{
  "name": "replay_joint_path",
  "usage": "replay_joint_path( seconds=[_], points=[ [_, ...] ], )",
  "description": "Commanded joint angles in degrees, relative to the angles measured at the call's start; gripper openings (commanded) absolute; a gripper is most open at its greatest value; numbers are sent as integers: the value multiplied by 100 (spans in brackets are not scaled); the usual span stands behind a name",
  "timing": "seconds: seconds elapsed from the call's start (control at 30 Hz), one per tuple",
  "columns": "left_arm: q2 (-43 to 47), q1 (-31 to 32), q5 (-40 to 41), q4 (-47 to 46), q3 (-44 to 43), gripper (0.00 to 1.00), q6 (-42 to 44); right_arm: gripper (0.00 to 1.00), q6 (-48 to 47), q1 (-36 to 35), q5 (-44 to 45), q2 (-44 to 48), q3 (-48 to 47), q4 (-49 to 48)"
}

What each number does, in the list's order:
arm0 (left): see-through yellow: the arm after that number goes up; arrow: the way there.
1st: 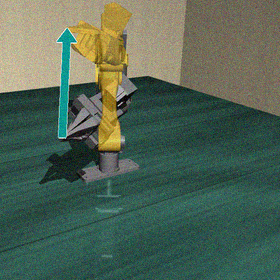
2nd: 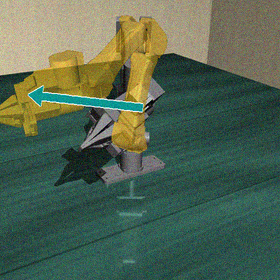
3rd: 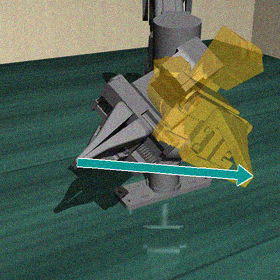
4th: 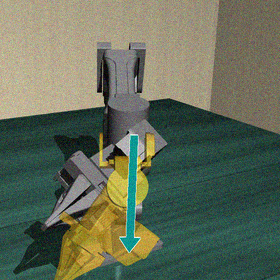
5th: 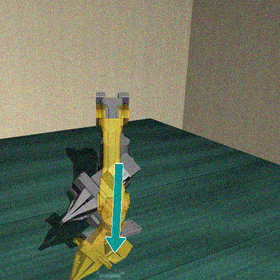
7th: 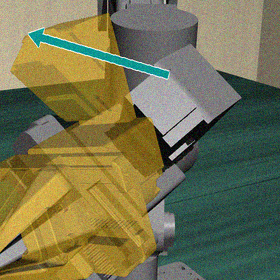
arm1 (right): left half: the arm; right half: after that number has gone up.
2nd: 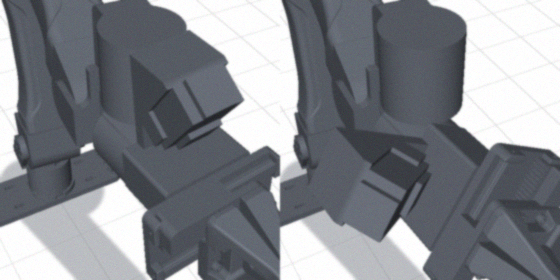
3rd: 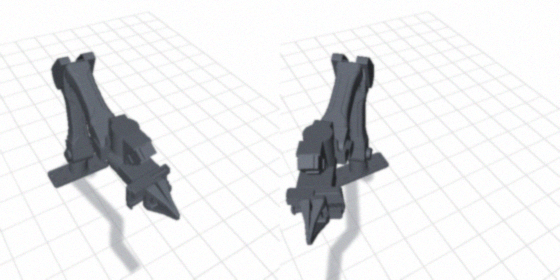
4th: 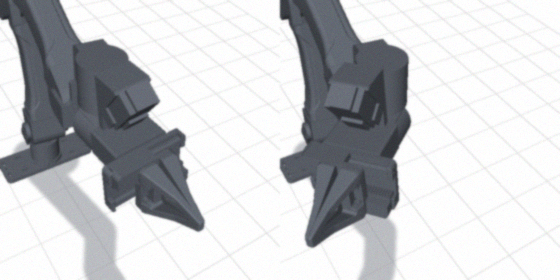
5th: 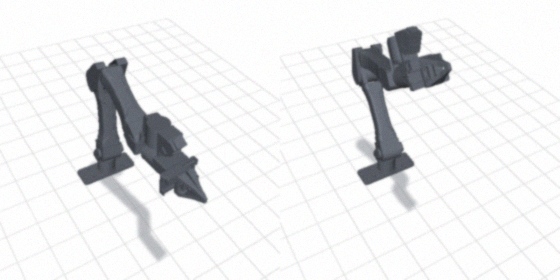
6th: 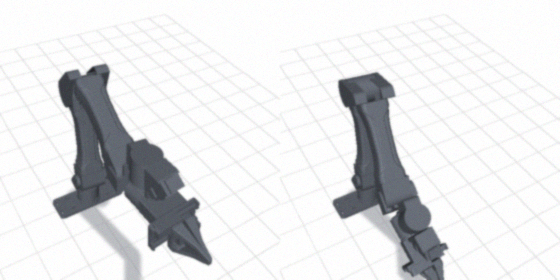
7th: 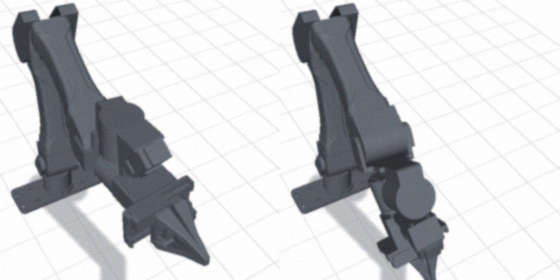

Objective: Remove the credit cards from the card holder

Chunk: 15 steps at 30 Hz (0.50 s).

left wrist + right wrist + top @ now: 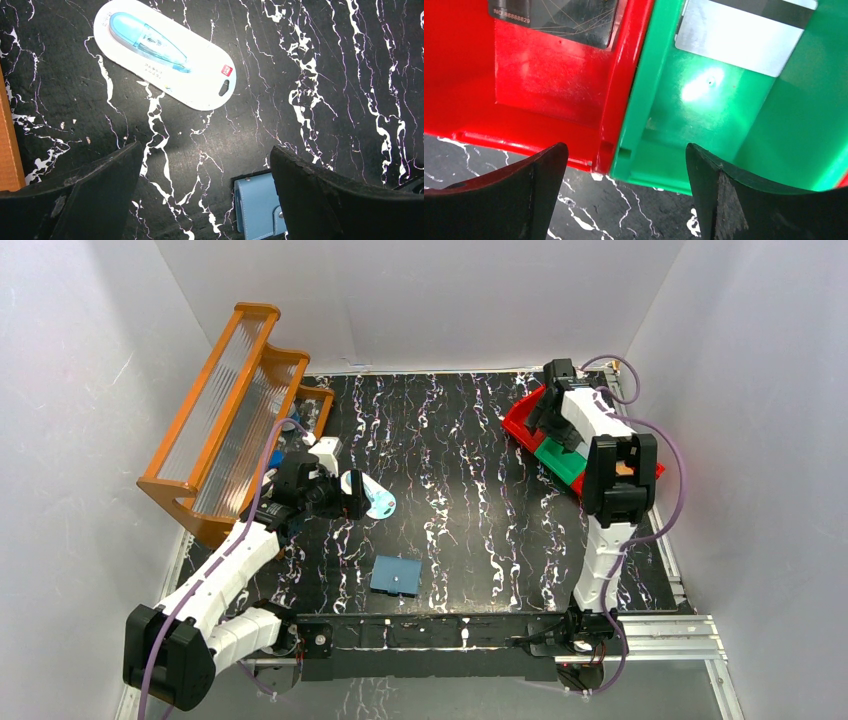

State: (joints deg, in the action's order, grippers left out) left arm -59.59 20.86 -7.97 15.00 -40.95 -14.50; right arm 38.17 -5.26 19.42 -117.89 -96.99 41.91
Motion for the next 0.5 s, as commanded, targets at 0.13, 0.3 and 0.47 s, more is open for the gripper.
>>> replay_joint_path(
  seconds=[0.13, 0.3, 0.47],
  points=[
    [-10, 23, -136, 28, -79, 98, 42, 94, 131, 26, -37, -462, -522, 226],
    [-26, 23, -117, 29, -74, 98, 36, 91, 93, -18, -440, -233, -122, -14],
    [-109, 23, -164, 38, -97, 98, 11, 90, 14, -230, -647, 124, 271, -233]
  ],
)
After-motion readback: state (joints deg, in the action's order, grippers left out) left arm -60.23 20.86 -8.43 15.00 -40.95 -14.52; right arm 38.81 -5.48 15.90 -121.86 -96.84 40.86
